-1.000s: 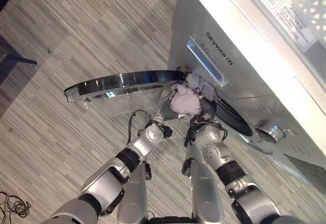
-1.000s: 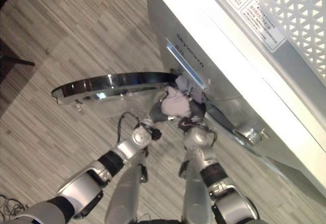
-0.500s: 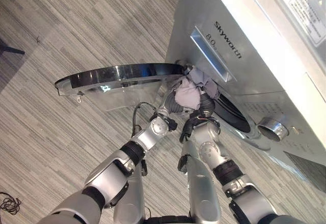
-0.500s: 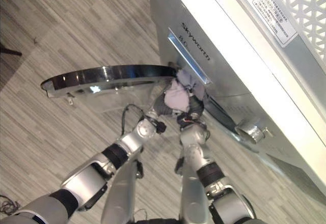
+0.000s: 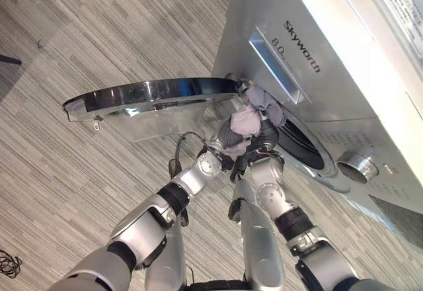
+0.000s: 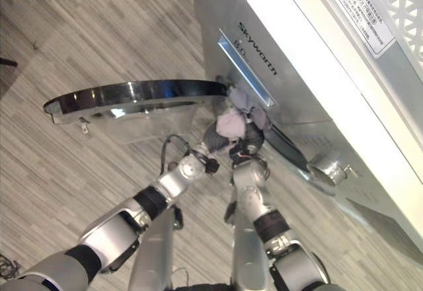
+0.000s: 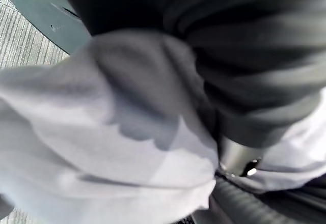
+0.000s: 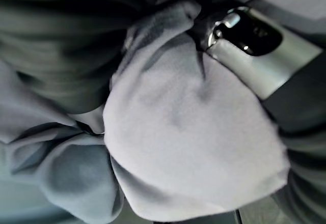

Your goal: Grab the laundry basket,head to the washer,open it,put in the laundry and shut it.

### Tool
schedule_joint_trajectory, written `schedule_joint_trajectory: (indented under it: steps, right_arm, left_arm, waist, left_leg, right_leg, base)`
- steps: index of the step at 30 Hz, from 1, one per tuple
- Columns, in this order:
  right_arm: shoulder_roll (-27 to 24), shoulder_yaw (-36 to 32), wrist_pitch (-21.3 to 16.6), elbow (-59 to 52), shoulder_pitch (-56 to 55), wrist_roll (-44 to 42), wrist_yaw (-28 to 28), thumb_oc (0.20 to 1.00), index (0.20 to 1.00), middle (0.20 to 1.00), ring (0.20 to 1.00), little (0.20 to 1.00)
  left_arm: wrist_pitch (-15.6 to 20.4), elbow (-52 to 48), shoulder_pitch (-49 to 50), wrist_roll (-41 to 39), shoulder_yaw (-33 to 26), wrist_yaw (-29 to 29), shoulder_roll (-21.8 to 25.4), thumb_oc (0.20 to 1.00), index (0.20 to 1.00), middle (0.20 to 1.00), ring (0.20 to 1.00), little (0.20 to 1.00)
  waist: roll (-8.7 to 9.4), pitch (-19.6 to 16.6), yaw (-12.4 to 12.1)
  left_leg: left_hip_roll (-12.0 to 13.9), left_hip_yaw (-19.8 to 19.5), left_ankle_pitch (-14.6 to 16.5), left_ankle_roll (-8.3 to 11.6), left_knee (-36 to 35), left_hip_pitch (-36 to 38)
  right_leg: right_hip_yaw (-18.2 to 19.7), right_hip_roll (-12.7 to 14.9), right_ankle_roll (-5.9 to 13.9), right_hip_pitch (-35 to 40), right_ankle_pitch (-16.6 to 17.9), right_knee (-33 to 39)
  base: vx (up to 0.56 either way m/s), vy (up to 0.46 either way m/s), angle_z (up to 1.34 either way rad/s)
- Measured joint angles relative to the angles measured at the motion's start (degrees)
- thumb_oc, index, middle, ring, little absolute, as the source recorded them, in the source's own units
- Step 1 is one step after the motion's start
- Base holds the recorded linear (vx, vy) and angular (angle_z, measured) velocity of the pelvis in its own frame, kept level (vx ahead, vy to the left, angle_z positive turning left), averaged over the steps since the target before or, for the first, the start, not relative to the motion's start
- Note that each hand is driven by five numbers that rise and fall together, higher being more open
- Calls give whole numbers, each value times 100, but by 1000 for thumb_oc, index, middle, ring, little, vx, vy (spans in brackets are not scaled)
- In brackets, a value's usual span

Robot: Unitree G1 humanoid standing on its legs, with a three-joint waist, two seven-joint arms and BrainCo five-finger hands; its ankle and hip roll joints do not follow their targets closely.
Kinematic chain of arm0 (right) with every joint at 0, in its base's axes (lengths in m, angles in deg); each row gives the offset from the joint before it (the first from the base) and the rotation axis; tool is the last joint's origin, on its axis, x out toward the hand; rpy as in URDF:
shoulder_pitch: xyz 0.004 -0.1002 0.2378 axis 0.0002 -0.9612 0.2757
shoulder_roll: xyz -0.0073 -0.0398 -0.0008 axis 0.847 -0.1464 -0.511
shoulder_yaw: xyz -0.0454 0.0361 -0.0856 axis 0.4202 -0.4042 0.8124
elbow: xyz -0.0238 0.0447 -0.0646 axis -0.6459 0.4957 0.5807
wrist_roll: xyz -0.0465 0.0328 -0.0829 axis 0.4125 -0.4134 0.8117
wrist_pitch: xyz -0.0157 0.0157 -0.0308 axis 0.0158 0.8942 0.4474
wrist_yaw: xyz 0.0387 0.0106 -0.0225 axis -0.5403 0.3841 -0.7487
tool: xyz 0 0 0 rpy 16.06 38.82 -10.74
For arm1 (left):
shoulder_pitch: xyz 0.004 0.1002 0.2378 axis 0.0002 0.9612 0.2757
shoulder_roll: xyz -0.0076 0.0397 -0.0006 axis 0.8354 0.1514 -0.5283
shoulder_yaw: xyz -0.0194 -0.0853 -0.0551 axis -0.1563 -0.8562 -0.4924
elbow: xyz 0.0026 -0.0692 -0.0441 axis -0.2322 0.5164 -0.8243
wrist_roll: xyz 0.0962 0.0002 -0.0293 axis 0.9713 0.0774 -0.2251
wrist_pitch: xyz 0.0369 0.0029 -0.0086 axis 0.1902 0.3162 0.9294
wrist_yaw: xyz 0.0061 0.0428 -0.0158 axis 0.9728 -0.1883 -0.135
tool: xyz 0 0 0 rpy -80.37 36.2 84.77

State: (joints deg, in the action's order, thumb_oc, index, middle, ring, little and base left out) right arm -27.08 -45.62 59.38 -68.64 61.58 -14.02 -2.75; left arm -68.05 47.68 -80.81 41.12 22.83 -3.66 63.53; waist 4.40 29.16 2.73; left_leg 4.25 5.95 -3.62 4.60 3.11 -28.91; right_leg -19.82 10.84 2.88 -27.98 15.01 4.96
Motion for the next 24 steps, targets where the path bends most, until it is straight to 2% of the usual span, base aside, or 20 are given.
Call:
schedule_joint_trajectory:
  steps: [3, 5, 6, 16, 20, 24]
  right_arm:
    - [-22, 24, 0, 4, -46, -54, -111, 222, 222, 222, 222, 222]
    - [-17, 77, -2, 12, -70, -101, -228, 548, 548, 548, 548, 548]
    - [-37, 74, -3, 12, -89, -101, -249, 1000, 1000, 1000, 1000, 1000]
    - [-126, 52, 83, -122, -1092, 38, -1001, 1000, 1000, 1000, 1000, 1000]
    - [-252, 58, 218, 381, -1992, 37, -1250, 1000, 1000, 1000, 1000, 1000]
    - [-278, -55, 358, 889, -2537, 38, -1544, 1000, 1000, 1000, 1000, 1000]
  left_arm:
    - [29, -17, 28, -14, -26, -22, 9, 200, 200, 200, 200, 200]
    - [31, -132, 97, -25, -28, -23, 89, 200, 200, 200, 200, 200]
    - [31, -141, 115, -41, -32, -42, 87, 200, 200, 200, 200, 200]
    - [26, -290, 321, -33, -115, -161, 261, 200, 200, 200, 200, 200]
    - [175, -291, 298, -32, -447, -243, 277, 200, 200, 200, 200, 200]
    - [179, -261, 318, -32, -510, -238, 303, 200, 200, 200, 200, 200]
  waist:
    - [58, 0, 9]
    - [114, -2, 43]
    - [134, -3, 58]
    - [187, 13, 192]
    - [214, 14, 295]
    - [262, 32, 477]
  left_leg:
    - [2, -15, 0, 0, 26, -20]
    - [4, -16, 0, 0, 29, -22]
    - [1, -24, 0, 0, 33, -27]
    - [-2, -37, 0, -1, 73, 22]
    - [-6, -22, 12, -15, 72, 77]
    - [6, 39, 12, -14, 75, 86]
  right_leg:
    - [-9, 0, 0, 0, 5, 0]
    - [-11, -2, 0, 0, 5, 0]
    - [-20, 2, 0, 1, 6, 0]
    - [-45, 13, -15, 73, 28, -1]
    - [-31, 19, -6, 134, 32, 0]
    - [29, 6, 9, 102, 37, 1]
  base:
    - [0, 0, 0]
    - [0, 0, 0]
    - [0, 0, 0]
    - [-7, 3, 0]
    - [-50, 12, -1]
    - [-38, 11, -6]
